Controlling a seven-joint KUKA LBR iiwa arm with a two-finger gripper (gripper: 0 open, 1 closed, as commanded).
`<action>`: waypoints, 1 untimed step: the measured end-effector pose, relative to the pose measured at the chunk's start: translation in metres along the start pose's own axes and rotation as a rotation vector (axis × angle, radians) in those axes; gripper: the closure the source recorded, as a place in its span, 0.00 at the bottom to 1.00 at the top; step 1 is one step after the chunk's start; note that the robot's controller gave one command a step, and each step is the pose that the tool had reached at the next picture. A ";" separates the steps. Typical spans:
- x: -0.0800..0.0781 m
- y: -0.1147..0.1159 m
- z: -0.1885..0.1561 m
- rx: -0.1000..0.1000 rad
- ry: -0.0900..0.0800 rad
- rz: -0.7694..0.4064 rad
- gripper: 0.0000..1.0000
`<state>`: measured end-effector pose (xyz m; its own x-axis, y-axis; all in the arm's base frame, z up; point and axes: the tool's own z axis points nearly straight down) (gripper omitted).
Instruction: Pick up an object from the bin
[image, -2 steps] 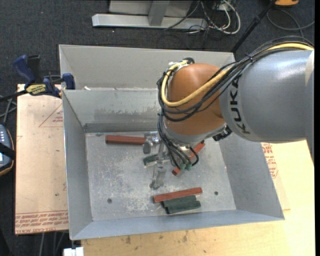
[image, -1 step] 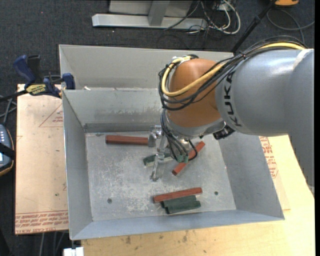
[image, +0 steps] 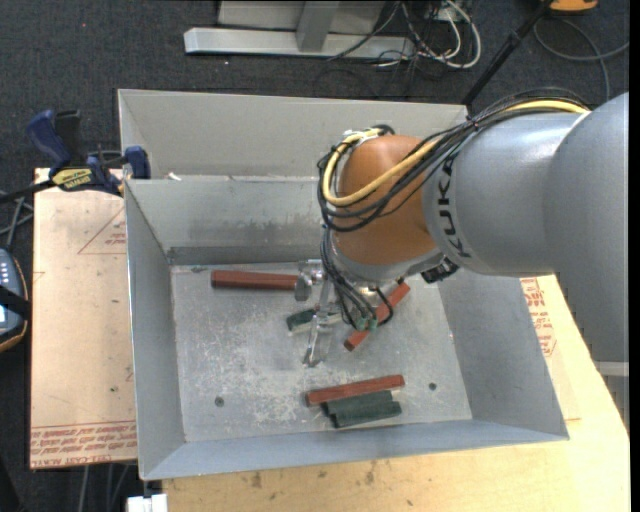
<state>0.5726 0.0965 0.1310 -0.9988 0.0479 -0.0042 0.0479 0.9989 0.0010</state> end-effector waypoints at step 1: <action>-0.063 -0.028 0.059 -0.002 0.000 -0.049 1.00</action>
Offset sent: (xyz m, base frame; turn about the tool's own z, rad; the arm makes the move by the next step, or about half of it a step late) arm 0.0000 0.0000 0.0000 0.0000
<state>0.6343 0.0654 0.0723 -1.0000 -0.0014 -0.0047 -0.0014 1.0000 0.0031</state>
